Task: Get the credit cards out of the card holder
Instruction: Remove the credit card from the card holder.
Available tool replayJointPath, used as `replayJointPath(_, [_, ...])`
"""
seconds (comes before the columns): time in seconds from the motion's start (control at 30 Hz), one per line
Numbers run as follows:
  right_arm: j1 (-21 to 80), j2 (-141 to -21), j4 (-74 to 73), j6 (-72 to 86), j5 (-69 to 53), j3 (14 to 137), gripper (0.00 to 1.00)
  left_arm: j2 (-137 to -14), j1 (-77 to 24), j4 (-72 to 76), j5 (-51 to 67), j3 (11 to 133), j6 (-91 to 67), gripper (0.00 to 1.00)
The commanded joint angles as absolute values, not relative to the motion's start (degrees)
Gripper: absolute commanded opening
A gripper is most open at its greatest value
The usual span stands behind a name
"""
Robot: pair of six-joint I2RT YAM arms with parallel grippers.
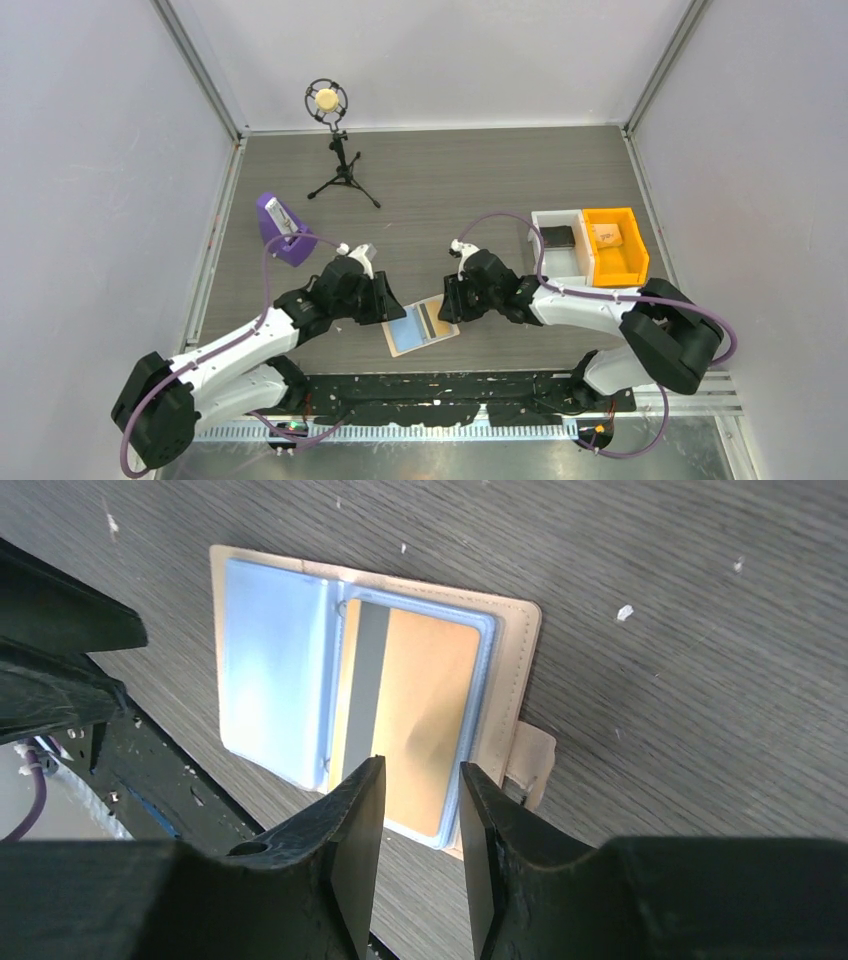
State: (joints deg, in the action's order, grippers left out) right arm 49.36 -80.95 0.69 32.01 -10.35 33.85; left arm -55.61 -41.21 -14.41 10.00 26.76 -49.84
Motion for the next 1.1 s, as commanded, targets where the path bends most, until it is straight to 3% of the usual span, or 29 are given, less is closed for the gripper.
replayJointPath(0.0, [49.39, -77.15, 0.44, 31.1, -8.56, 34.61, 0.41, -54.95, -41.31, -13.38, 10.38, 28.37, -49.15, 0.4])
replayJointPath(0.63, [49.39, -84.09, 4.64, 30.97, -12.16, 35.03, 0.37, -68.26, -42.57, 10.9, 13.59, 21.94, -55.87, 0.38])
replayJointPath(1.07, [49.41, -80.28, 1.85, 30.68, -10.88, 35.22, 0.36, -71.57, -43.58, 12.55, 11.66, 20.4, -55.41, 0.37])
